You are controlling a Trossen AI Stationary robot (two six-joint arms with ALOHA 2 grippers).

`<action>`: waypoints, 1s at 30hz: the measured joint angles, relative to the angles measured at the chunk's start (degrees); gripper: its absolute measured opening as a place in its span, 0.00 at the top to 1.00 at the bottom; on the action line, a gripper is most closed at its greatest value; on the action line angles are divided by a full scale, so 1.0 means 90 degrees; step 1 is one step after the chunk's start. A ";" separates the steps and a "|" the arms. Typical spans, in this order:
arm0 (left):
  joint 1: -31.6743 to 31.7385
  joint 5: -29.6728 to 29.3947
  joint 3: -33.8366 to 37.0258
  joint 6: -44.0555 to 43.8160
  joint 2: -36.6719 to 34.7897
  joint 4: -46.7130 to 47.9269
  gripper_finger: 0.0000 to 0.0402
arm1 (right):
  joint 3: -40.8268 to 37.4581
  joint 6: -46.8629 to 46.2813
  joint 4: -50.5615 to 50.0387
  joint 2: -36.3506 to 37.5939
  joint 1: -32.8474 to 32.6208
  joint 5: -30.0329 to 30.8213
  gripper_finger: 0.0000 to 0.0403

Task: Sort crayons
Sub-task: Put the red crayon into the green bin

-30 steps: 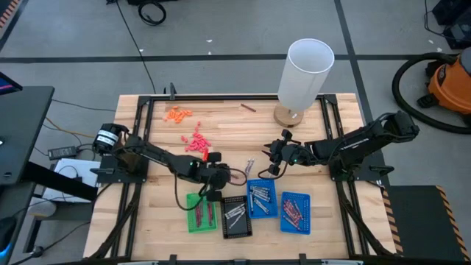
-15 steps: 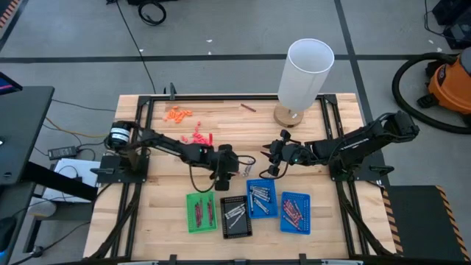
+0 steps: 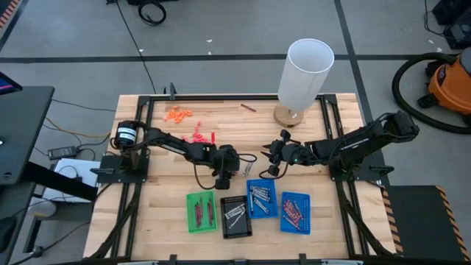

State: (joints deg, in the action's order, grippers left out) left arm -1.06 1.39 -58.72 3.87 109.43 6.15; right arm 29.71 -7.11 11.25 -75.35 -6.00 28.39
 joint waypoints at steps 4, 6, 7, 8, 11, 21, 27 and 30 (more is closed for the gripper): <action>0.0000 0.0007 0.0002 -0.0022 0.0006 0.0017 0.63 | 0.0000 0.0001 -0.0004 0.0000 0.0000 -0.0001 0.70; 0.0000 0.0014 0.0004 -0.0041 0.0009 0.0019 0.63 | 0.0000 0.0001 -0.0011 0.0000 0.0000 -0.0001 0.70; 0.0000 0.0016 0.0007 -0.0062 0.0010 0.0021 0.63 | 0.0000 -0.0001 -0.0011 0.0000 0.0000 -0.0001 0.70; 0.0000 0.0020 0.0007 -0.0077 0.0013 0.0026 0.63 | 0.0000 0.0001 -0.0015 0.0000 0.0000 -0.0001 0.70; -0.0007 0.0027 0.0010 -0.0070 0.0017 0.0070 0.63 | 0.0000 0.0000 -0.0049 0.0000 0.0000 -0.0001 0.70; -0.0012 0.0076 0.0012 -0.0030 0.0024 0.0126 0.74 | 0.0000 0.0000 -0.0066 0.0000 0.0000 -0.0001 0.70; -0.0015 0.0095 0.0010 -0.0002 0.0024 0.0198 0.93 | 0.0000 -0.0001 -0.0067 0.0000 0.0000 -0.0001 0.70; -0.0018 0.0089 0.0010 -0.0002 0.0018 0.0211 0.97 | 0.0000 -0.0020 -0.0067 0.0000 0.0000 -0.0001 0.70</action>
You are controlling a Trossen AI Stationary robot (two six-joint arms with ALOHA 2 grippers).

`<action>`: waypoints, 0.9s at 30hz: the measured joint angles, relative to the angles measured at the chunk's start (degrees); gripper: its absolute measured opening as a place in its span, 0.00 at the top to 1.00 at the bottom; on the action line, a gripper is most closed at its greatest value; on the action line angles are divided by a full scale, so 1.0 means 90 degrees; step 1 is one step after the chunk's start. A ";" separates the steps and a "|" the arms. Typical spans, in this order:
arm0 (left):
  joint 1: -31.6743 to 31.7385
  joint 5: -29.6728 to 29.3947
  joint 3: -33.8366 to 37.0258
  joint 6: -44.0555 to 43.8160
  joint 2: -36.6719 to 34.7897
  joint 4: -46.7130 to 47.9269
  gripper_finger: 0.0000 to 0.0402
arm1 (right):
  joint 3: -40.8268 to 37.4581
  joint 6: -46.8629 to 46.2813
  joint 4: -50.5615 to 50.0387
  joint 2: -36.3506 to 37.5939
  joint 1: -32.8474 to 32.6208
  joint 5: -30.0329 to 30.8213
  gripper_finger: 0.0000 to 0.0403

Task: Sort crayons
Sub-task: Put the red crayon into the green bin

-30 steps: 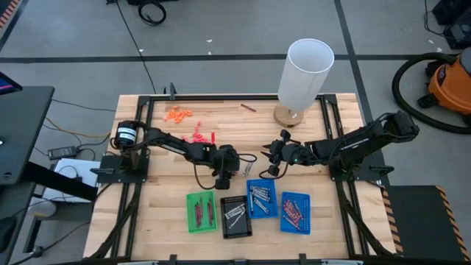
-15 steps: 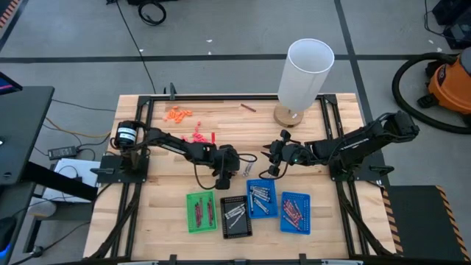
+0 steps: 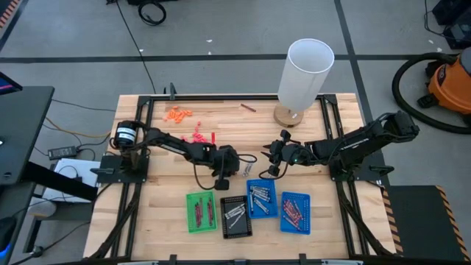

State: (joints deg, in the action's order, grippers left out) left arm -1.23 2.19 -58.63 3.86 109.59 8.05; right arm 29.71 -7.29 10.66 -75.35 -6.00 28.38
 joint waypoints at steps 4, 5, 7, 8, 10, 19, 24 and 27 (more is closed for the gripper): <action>-0.0065 -0.0085 0.0020 -0.0002 -0.0226 0.0076 0.97 | 0.0000 -0.0002 -0.0002 0.0000 0.0000 0.0000 0.70; -0.0093 -0.0112 0.0054 -0.0002 -0.0323 0.0171 0.97 | 0.0000 -0.0002 -0.0002 0.0000 0.0000 0.0004 0.70; -0.0161 -0.0113 0.0077 0.0032 -0.0548 0.0382 0.97 | 0.0000 -0.0002 -0.0008 0.0000 0.0000 0.0024 0.70; -0.0203 -0.0116 0.0078 0.0077 -0.0678 0.0344 0.97 | 0.0000 -0.0002 -0.0007 0.0000 0.0000 0.0027 0.70; -0.0309 -0.0152 0.0050 0.0169 -0.0955 0.0299 0.97 | 0.0000 -0.0002 -0.0015 0.0000 0.0000 0.0029 0.70; -0.1165 -0.0480 0.0039 0.0942 -0.1874 0.0308 0.97 | 0.0000 -0.0004 -0.0032 0.0000 -0.0002 0.0038 0.70; -0.1730 0.0186 0.0027 0.0870 -0.2313 0.0273 0.97 | 0.0000 -0.0007 -0.0034 0.0000 0.0000 0.0041 0.70; -0.2111 0.0197 0.0027 0.0663 -0.2384 0.0452 0.97 | 0.0000 -0.0044 -0.0040 0.0000 -0.0001 0.0044 0.70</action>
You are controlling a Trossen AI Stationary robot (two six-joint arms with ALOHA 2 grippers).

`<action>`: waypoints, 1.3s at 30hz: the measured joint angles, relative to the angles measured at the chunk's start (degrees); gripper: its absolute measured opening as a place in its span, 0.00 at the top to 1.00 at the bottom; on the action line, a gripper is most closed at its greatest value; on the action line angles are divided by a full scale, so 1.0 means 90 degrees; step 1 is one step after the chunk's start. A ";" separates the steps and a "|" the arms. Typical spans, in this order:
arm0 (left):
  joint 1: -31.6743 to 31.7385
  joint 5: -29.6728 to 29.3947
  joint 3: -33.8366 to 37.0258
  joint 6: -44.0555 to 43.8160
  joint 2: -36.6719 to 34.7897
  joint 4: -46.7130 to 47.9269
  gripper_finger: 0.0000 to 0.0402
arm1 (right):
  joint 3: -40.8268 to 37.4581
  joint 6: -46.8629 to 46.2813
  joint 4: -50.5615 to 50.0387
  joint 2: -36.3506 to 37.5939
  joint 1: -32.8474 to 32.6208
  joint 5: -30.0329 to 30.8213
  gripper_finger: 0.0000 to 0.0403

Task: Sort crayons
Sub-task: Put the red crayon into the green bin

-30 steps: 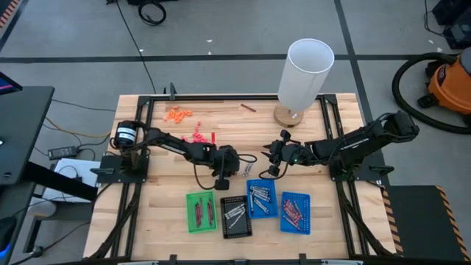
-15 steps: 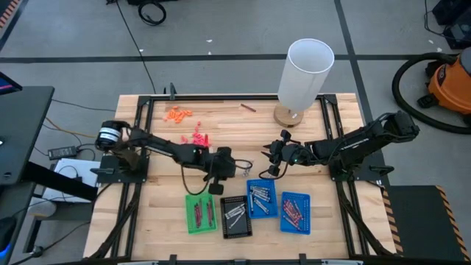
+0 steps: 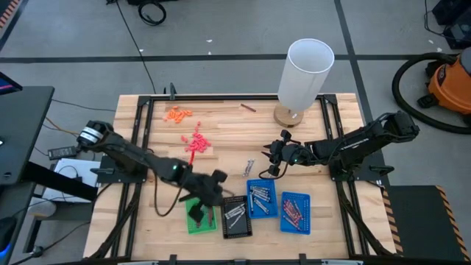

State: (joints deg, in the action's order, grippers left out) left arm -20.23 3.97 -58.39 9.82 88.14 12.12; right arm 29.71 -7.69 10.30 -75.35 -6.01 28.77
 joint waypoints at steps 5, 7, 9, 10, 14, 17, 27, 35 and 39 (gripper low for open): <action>-0.0564 -0.0005 -0.0007 -0.0017 0.0135 0.0734 0.97 | 0.0000 -0.0012 -0.0004 0.0000 -0.0001 0.0000 0.70; -0.0715 -0.0033 0.0002 0.0003 0.0234 0.1081 0.97 | 0.0000 -0.0012 0.0026 0.0000 0.0001 0.0000 0.70; -0.0803 -0.0034 -0.0008 0.0003 0.0356 0.1138 0.97 | 0.0000 -0.0012 0.0041 0.0000 0.0001 0.0005 0.70; -0.0851 -0.0035 -0.0012 0.0003 0.0422 0.1227 0.97 | 0.0000 -0.0012 0.0049 0.0000 0.0001 0.0005 0.70; -0.0930 -0.0046 -0.0010 0.0005 0.0615 0.1365 0.96 | 0.0000 -0.0023 0.0078 0.0000 0.0001 0.0005 0.70; -0.0924 -0.0092 -0.0010 0.0193 0.0660 0.1531 0.93 | 0.0000 -0.0033 0.0084 0.0000 0.0001 -0.0012 0.70; -0.0923 -0.0274 -0.0010 0.0315 0.0688 0.1772 0.83 | 0.0000 -0.0029 0.0039 0.0000 0.0001 -0.0035 0.70; -0.0923 -0.0287 -0.0010 0.0313 0.0685 0.1797 0.78 | 0.0000 -0.0031 0.0041 0.0000 0.0001 -0.0039 0.70; -0.0922 -0.0316 -0.0010 0.0313 0.0684 0.1786 0.78 | 0.0000 -0.0031 0.0042 0.0000 0.0001 -0.0039 0.70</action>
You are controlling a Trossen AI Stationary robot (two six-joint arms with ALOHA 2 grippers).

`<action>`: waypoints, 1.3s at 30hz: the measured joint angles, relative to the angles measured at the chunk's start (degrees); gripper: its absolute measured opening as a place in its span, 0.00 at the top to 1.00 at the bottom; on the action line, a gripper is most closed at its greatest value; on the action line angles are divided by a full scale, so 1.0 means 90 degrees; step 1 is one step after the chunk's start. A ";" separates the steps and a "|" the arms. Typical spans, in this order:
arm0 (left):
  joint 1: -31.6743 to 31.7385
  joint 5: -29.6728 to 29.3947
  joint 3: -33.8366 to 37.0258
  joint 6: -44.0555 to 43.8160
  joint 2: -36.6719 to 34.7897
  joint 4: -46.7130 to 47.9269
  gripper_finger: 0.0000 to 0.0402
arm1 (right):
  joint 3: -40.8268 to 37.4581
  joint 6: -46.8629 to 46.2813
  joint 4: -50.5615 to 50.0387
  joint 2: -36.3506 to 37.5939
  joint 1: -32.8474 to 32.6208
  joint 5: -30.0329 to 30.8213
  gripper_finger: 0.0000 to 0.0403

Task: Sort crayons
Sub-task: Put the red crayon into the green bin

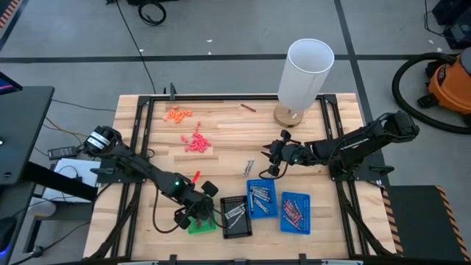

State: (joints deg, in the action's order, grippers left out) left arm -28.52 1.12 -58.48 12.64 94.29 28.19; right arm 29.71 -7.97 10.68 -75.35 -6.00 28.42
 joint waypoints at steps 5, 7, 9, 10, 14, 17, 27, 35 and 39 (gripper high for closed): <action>-0.0001 -0.0114 -0.0002 -0.0002 -0.0001 0.0004 0.78 | 0.0000 0.0000 -0.0002 0.0000 0.0000 0.0000 0.70; 0.0001 -0.0119 -0.0072 -0.0002 -0.0001 0.0091 0.78 | 0.0000 0.0000 -0.0001 0.0000 0.0000 0.0000 0.70; -0.0001 -0.0119 -0.0220 -0.0002 -0.0002 0.0179 0.78 | 0.0000 0.0000 -0.0001 0.0000 0.0000 -0.0001 0.70; 0.0003 -0.0119 -0.0302 -0.0003 -0.0006 0.0256 0.78 | 0.0000 0.0000 0.0000 0.0000 0.0000 -0.0001 0.70; 0.0044 -0.0323 -0.0560 -0.0383 -0.0008 0.0681 0.78 | 0.0000 0.0002 -0.0002 0.0000 0.0000 -0.0002 0.70; 0.0141 -0.0500 -0.0573 -0.0782 -0.0011 0.0691 0.78 | 0.0000 0.0006 0.0000 0.0000 0.0000 -0.0002 0.70; 0.0732 -0.0708 -0.0569 -0.1624 -0.0011 0.1017 0.78 | 0.0000 0.0005 -0.0002 -0.0001 0.0000 0.0002 0.70; 0.0779 -0.1440 -0.0340 -0.0830 -0.0126 0.0875 0.79 | 0.0000 0.0009 0.0044 -0.0051 0.0020 0.0027 0.70; 0.0875 -0.1483 -0.0088 -0.0627 -0.0296 0.0577 0.79 | -0.0001 0.0003 0.0249 -0.0198 0.0117 0.0049 0.70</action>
State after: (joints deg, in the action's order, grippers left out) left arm -20.65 -12.22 -59.27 7.00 91.62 33.38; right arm 29.71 -7.94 12.91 -77.13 -4.95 28.86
